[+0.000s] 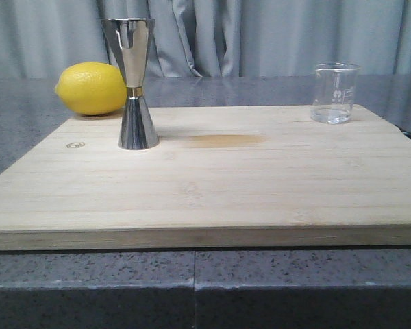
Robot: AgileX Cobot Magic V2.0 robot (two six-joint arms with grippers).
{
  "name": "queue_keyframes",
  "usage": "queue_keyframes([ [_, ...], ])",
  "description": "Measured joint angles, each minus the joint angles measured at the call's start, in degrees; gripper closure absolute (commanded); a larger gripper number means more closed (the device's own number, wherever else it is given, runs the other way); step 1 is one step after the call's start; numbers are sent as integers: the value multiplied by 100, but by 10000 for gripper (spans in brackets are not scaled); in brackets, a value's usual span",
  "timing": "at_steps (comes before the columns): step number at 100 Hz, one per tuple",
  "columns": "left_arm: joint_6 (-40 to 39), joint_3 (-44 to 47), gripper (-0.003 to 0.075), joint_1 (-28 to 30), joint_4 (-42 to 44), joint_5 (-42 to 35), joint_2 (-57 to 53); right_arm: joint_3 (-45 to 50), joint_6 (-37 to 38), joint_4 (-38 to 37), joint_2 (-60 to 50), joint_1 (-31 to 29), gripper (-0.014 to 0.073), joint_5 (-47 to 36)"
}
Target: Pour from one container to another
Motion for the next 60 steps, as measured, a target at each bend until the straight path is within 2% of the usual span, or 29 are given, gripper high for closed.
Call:
queue_keyframes([
  [31,-121,939,409,0,-586,-109,-814,344,0,-97,-692,0,137,0],
  [60,-132,1658,459,0,-974,-169,-946,909,0,-108,-1095,0,137,57],
])
